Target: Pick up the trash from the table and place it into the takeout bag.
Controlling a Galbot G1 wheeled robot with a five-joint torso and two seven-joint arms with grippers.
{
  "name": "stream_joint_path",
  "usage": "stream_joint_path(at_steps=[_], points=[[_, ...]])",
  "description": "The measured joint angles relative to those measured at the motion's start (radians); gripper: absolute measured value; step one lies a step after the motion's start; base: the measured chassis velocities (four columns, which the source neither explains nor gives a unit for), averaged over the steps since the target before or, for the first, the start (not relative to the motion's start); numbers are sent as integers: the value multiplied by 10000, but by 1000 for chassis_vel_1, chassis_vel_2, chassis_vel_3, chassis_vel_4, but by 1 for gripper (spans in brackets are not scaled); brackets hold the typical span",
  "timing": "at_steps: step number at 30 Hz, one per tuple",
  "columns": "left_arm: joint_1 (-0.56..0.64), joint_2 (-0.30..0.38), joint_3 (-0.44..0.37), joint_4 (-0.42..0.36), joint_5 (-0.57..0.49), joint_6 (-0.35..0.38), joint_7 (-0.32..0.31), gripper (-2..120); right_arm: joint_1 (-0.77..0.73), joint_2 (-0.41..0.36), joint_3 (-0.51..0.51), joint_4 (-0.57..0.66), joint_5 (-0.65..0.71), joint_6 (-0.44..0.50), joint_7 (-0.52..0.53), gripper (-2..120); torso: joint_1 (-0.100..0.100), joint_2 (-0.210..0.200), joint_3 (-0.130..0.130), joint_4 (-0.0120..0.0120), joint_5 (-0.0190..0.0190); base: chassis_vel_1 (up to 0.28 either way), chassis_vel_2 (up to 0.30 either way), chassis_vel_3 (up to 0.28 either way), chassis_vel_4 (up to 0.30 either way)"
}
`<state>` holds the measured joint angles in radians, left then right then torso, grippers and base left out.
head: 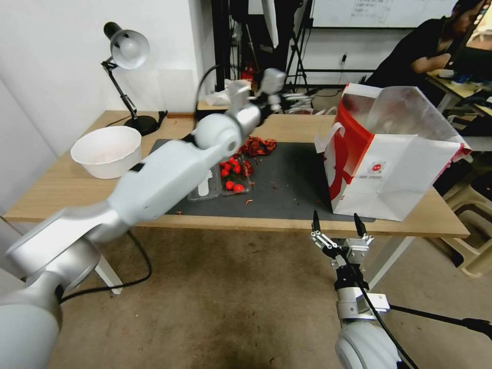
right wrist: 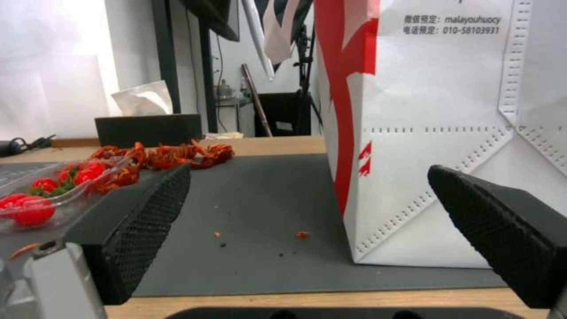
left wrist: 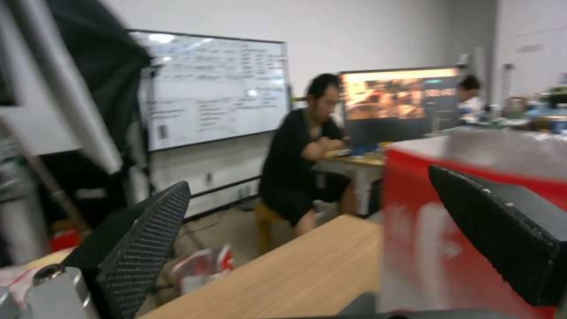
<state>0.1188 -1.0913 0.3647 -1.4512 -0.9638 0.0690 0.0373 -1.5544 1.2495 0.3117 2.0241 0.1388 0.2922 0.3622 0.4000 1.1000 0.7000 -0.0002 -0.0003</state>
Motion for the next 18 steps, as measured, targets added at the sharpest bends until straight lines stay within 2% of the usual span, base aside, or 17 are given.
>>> stream_joint_path(at_steps=[2, 3, 7, 15, 18], points=[[517, 428, -603, -206, 115, 9, 5, 100, 13, 0, -25, 0, -1, -4, -1, 100, -1, 0, -1, 4, -1, 0, 0, 0, 0], [517, 428, -603, -206, 115, 9, 5, 100, 13, 0, -25, 0, -1, -4, -1, 100, -1, 0, -1, 4, -1, 0, 0, 0, 0], [1922, 1176, -1844, -849, 195, 51, -87, 100, 64, -9, -107, 0, -4, -36, -12, 100, 0, 0, -1, 4, 1, 0, 0, 0, 0], [3794, 1718, -3027, -1670, 393, 104, -170, 100, 112, -23, -205, 0, -7, -93, -13, 100, -1, 0, -1, 3, 0, 0, 0, 0, 0], [4800, 2058, -3747, -2213, 540, 74, -199, 100, 142, -45, -296, -5, -11, -115, -13, 100, 0, 0, -1, 2, 1, 0, 0, 0, 0]])
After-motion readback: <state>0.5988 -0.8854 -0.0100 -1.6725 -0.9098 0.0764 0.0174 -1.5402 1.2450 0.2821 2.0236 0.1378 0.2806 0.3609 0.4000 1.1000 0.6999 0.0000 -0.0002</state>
